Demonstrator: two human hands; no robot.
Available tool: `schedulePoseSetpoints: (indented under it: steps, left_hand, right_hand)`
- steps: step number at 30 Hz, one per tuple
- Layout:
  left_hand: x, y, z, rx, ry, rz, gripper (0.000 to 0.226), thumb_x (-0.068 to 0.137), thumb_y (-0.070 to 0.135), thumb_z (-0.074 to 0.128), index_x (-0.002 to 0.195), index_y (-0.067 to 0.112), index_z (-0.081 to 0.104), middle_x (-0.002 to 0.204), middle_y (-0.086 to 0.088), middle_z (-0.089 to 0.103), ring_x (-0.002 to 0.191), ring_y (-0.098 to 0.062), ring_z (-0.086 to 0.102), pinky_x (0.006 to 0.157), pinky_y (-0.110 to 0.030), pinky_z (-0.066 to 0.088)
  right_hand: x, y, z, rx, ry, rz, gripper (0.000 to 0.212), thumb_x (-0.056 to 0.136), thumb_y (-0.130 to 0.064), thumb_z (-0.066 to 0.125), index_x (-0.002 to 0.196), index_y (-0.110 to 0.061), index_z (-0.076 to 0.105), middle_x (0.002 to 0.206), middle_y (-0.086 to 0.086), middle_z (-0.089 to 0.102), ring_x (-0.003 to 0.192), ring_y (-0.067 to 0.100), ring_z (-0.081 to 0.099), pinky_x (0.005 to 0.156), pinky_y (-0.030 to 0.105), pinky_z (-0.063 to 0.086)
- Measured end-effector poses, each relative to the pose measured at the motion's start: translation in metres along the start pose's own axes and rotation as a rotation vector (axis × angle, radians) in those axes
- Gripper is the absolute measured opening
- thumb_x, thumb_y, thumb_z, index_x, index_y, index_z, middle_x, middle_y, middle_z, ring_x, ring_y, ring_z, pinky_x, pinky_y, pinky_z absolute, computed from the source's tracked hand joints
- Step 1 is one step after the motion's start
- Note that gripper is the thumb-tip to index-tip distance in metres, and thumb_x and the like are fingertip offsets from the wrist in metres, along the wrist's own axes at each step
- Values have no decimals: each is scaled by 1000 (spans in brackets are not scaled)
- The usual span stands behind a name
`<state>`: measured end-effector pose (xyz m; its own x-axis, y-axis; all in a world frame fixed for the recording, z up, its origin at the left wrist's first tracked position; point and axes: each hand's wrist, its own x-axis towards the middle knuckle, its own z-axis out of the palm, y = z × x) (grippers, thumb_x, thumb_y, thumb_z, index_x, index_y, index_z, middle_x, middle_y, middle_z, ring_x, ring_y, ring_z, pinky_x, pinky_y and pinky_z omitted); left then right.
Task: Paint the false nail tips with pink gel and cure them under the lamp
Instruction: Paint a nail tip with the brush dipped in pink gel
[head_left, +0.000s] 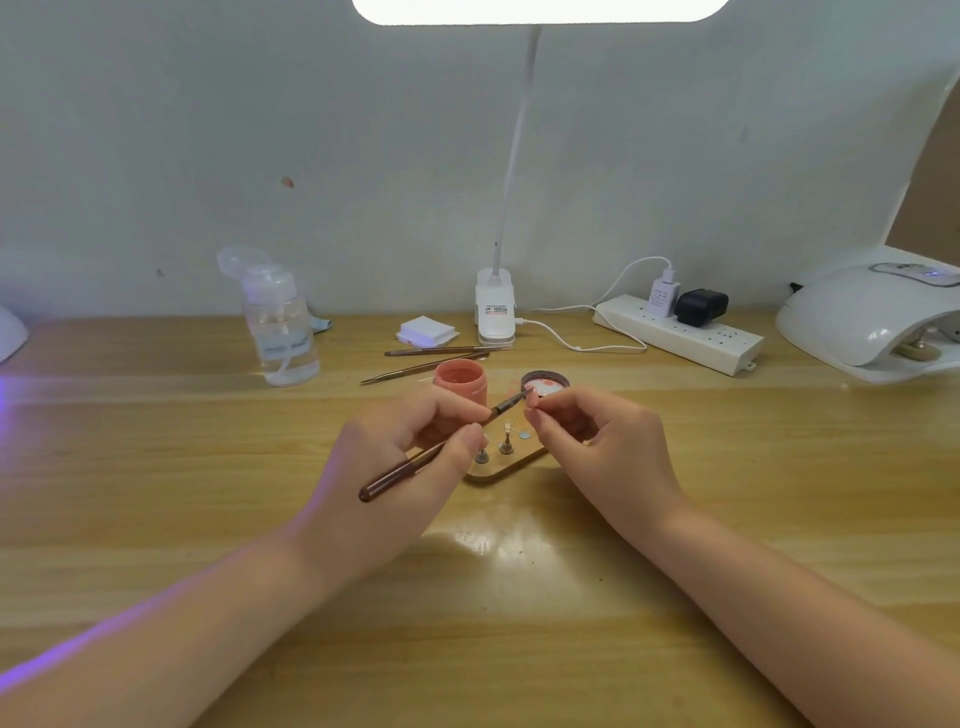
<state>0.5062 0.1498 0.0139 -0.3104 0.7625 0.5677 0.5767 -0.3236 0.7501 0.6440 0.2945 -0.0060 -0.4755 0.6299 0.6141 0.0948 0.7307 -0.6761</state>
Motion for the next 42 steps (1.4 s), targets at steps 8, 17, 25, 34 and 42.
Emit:
schedulePoseSetpoints:
  steps: [8, 17, 25, 34, 42]
  left_hand:
    - [-1, 0, 1, 31, 37, 68, 11, 88, 18, 67, 97, 24, 69, 92, 9, 73, 89, -5, 69, 74, -14, 51]
    - [-5, -1, 1, 46, -9, 45, 13, 86, 30, 62, 95, 24, 69, 85, 8, 72, 84, -14, 68, 73, -18, 50]
    - [-5, -1, 2, 84, -30, 46, 11, 85, 29, 62, 91, 25, 70, 82, 10, 70, 81, -13, 65, 72, -16, 48]
    - [-4, 0, 4, 160, -29, 86, 15, 85, 15, 65, 96, 23, 72, 86, 13, 69, 84, -9, 64, 75, -13, 47]
    - [-4, 3, 5, 169, 0, 85, 18, 86, 18, 65, 101, 22, 73, 91, 16, 70, 89, -7, 65, 77, -18, 48]
  right_hand:
    - [0, -1, -1, 14, 8, 7, 6, 83, -12, 73, 86, -17, 75, 71, -7, 70, 66, -1, 62, 63, 10, 46]
    - [2, 3, -2, -19, 21, 87, 6, 84, -14, 72, 89, -14, 75, 74, -7, 70, 69, 1, 63, 66, 16, 50]
    - [0, 1, -1, -34, 19, 50, 5, 83, -12, 73, 86, -15, 75, 72, -11, 68, 69, -2, 62, 64, 8, 44]
    - [0, 2, -1, -53, 17, 27, 4, 82, -11, 74, 85, -14, 75, 71, -10, 68, 70, -2, 62, 63, 8, 44]
    - [0, 1, -1, -84, 1, 7, 4, 82, -12, 74, 86, -12, 75, 72, -6, 69, 72, 4, 62, 63, 13, 46]
